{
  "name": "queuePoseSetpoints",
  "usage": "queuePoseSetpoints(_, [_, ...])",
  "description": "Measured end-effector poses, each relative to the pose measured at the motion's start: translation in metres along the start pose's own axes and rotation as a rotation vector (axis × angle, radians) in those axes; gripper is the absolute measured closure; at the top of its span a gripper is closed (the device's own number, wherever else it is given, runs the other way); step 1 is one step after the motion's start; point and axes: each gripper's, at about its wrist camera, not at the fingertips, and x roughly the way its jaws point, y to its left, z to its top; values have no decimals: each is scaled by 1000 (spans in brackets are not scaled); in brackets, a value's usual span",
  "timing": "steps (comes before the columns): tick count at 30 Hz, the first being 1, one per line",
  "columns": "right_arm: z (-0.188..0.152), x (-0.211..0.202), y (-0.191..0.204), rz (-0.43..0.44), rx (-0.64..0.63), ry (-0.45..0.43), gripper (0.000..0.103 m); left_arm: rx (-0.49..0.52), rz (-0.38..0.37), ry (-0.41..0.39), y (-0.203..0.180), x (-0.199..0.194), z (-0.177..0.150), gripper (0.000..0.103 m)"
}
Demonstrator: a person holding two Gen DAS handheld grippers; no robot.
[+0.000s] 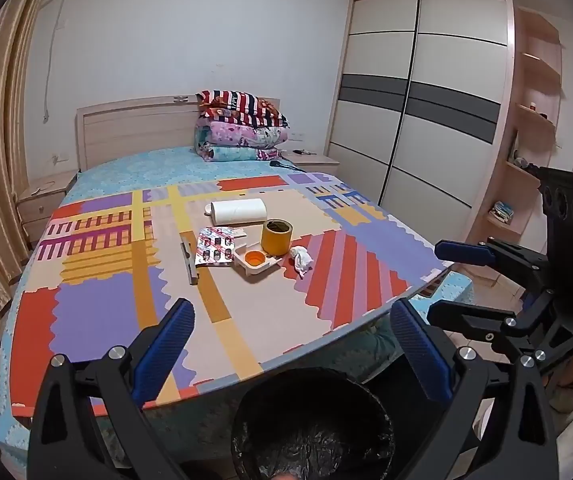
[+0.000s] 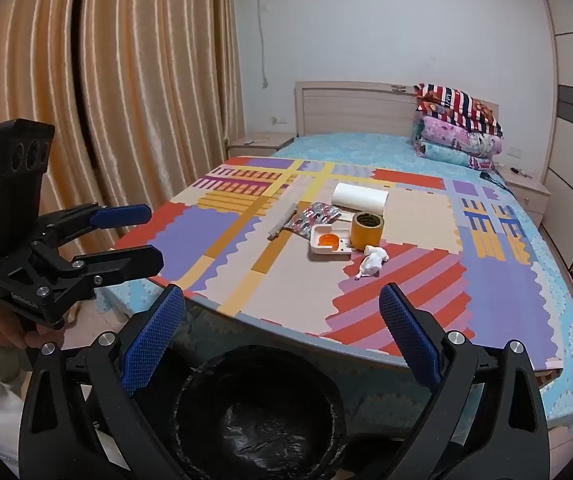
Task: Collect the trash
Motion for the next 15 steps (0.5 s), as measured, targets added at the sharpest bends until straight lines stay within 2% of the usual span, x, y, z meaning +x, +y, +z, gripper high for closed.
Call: queuePoseSetpoints(15, [1,-1,0,5,7,-1,4,13,-1,-10,-5,-4,2,8])
